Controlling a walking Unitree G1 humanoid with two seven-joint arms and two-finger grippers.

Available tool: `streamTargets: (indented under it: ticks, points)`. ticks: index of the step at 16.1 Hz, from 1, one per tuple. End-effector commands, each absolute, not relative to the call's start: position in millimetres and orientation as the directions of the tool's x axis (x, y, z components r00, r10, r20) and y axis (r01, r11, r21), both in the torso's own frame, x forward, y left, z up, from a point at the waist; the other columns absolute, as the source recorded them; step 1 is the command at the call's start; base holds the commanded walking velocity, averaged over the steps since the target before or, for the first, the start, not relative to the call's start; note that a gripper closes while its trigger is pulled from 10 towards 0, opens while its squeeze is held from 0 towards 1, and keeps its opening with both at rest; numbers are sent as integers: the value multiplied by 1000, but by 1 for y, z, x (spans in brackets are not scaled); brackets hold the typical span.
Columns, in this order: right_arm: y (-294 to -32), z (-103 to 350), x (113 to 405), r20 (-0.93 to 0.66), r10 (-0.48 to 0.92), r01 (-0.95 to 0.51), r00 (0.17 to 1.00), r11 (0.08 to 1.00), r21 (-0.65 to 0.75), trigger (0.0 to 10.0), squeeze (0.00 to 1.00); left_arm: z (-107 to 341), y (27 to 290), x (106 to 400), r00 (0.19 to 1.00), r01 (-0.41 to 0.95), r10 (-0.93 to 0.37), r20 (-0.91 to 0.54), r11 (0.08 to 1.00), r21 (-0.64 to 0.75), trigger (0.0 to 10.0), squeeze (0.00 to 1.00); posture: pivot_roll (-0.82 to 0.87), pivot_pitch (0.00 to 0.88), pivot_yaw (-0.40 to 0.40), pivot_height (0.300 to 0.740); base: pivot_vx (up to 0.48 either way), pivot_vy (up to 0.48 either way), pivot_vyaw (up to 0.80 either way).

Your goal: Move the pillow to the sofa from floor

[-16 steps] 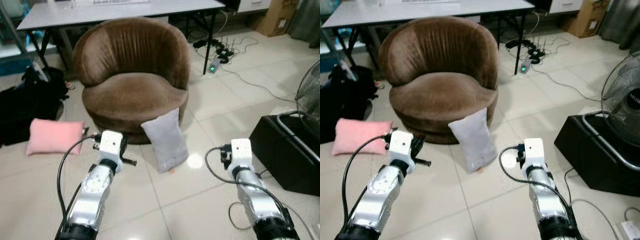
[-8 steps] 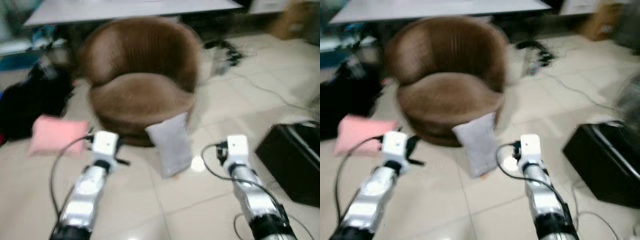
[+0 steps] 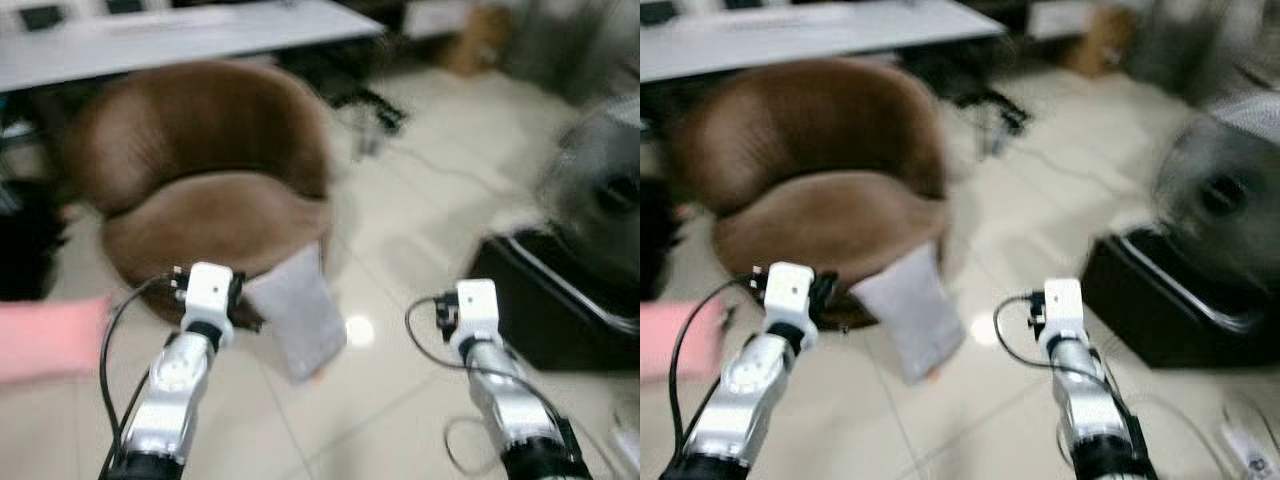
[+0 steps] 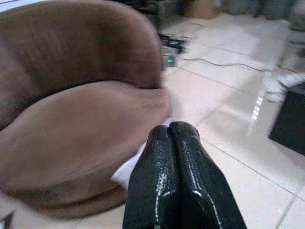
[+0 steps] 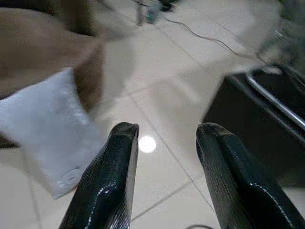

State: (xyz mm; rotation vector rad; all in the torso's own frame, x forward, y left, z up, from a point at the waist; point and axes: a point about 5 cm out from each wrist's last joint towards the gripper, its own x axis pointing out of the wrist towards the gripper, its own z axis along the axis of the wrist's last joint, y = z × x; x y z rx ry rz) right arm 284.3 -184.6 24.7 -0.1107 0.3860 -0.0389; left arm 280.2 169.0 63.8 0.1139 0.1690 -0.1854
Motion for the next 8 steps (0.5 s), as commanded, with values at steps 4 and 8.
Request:
streamTargets:
  ticks: [4,8]
  points:
    - [-196,29,285,-361,-92,48,928,990,-130,10000,0,68,158,283,965,225,-210,-158,971,84,10000,0,17,0,37,740,360,0,-752]
    - [-190,31,286,-349,-46,-18,936,984,-179,10000,0,68,157,282,965,225,-210,-158,971,83,10000,0,18,0,33,740,363,0,0]
